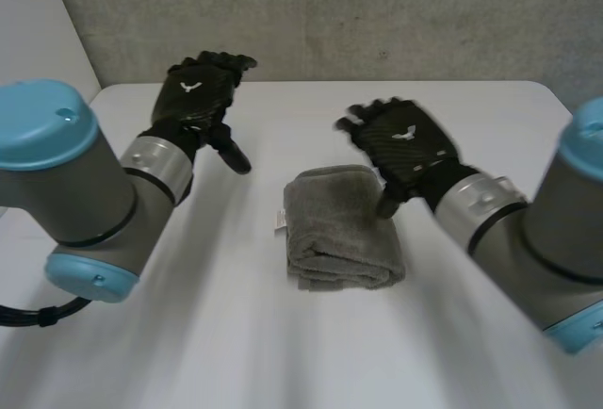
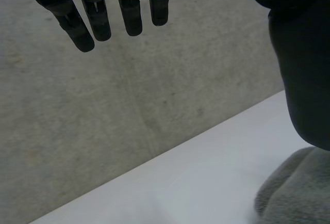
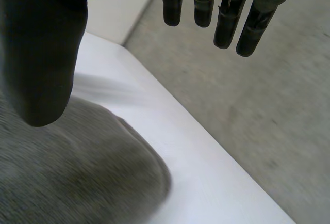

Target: Fold the towel.

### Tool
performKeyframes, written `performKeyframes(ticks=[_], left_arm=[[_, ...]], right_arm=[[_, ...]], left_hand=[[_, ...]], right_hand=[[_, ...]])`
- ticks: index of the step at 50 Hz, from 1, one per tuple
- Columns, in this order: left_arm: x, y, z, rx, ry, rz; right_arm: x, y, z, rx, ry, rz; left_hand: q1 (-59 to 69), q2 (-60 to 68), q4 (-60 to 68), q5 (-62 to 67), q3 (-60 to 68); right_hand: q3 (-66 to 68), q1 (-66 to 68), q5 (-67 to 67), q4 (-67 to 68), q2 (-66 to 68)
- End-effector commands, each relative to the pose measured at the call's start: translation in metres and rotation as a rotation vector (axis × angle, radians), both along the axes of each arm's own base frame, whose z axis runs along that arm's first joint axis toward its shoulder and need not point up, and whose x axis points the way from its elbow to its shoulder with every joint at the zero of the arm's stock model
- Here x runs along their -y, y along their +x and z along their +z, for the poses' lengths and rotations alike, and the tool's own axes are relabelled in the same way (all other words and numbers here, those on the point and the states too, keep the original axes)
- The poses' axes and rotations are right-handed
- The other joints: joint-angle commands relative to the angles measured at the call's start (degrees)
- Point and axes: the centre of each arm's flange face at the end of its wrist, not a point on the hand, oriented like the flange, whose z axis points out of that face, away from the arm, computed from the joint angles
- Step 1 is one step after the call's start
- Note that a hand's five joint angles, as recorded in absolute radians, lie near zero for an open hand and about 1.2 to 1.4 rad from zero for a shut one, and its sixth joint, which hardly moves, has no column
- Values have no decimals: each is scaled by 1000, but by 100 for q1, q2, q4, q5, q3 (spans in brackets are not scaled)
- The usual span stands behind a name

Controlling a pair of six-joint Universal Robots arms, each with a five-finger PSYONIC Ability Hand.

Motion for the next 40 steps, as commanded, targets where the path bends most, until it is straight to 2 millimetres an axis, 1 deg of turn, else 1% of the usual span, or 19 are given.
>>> performKeyframes(ticks=[1, 3, 5, 8, 10, 11, 13, 16, 18, 21, 25, 30, 32, 33, 34, 35, 37, 38, 40], left_arm=[[-13, -29, -17, 26, 43, -77], [-16, -36, -23, 36, 58, -94], [-20, -47, -36, 63, 98, -121], [-22, -52, -45, 81, 121, -132], [-22, -59, -66, 117, 170, -141], [-22, -59, -66, 117, 171, -141], [-21, -60, -87, 154, 219, -121], [-20, -58, -98, 173, 242, -105], [-21, -55, -112, 201, 275, -80], [-23, -52, -120, 214, 297, -73], [-26, -49, -123, 221, 309, -71], [-25, -50, -110, 206, 282, -76], [-24, -50, -92, 183, 245, -78], [-24, -50, -91, 183, 245, -78], [-24, -50, -82, 172, 227, -77], [-24, -50, -81, 171, 226, -77], [-23, -47, -54, 132, 181, -72], [-23, -47, -54, 132, 181, -72], [-25, -42, -22, 90, 124, -63]], right_arm=[[22, -23, -3, 8, 29, -91], [24, -23, -5, 6, 33, -95], [27, -21, -20, -7, 77, -96], [29, -20, -30, -18, 104, -95], [29, -17, -48, -36, 151, -89], [29, -17, -48, -37, 152, -89], [28, -16, -62, -50, 187, -85], [28, -15, -69, -58, 205, -84], [29, -14, -86, -78, 247, -83], [32, -13, -100, -92, 277, -86], [37, -13, -104, -95, 284, -102], [41, -12, -96, -87, 263, -132], [40, -11, -73, -61, 226, -133], [40, -11, -73, -61, 225, -133], [39, -11, -55, -40, 196, -132], [39, -11, -55, -40, 196, -132], [38, -14, -20, 9, 146, -147], [38, -14, -20, 9, 145, -147], [38, -21, 19, 78, 83, -198]], left_hand=[[-510, -473, -506, -1226, -346], [-510, -473, -506, -1226, -346], [-493, -456, -489, -1210, -330], [-493, -456, -489, -1210, -329], [-493, -456, -489, -1210, -329], [-493, -456, -489, -1210, -329], [-477, -439, -473, -1193, -313], [-477, -439, -472, -1193, -313], [-477, -439, -472, -1193, -313], [-493, -456, -489, -1209, -329], [-493, -456, -489, -1210, -329], [-515, -477, -511, -1231, -351], [-515, -477, -511, -1231, -351], [-515, -477, -511, -1231, -351], [-515, -477, -511, -1231, -351], [-515, -477, -511, -1231, -351], [-515, -477, -511, -1231, -351], [-515, -477, -511, -1231, -351], [-515, -477, -511, -1231, -351]], right_hand=[[-396, -330, -334, -456, -391], [-396, -330, -334, -456, -391], [-396, -330, -334, -456, -391], [-396, -330, -334, -456, -391], [-396, -330, -334, -456, -391], [-396, -330, -334, -456, -391], [-396, -330, -334, -456, -391], [-396, -330, -334, -456, -391], [-396, -330, -334, -456, -391], [-396, -330, -334, -456, -391], [-396, -330, -334, -456, -391], [-396, -330, -334, -456, -391], [-396, -330, -334, -456, -391], [-396, -330, -334, -456, -391], [-396, -330, -334, -456, -391], [-396, -330, -334, -456, -391], [-396, -330, -334, -456, -391], [-396, -330, -334, -456, -391], [-396, -330, -334, -456, -391]])
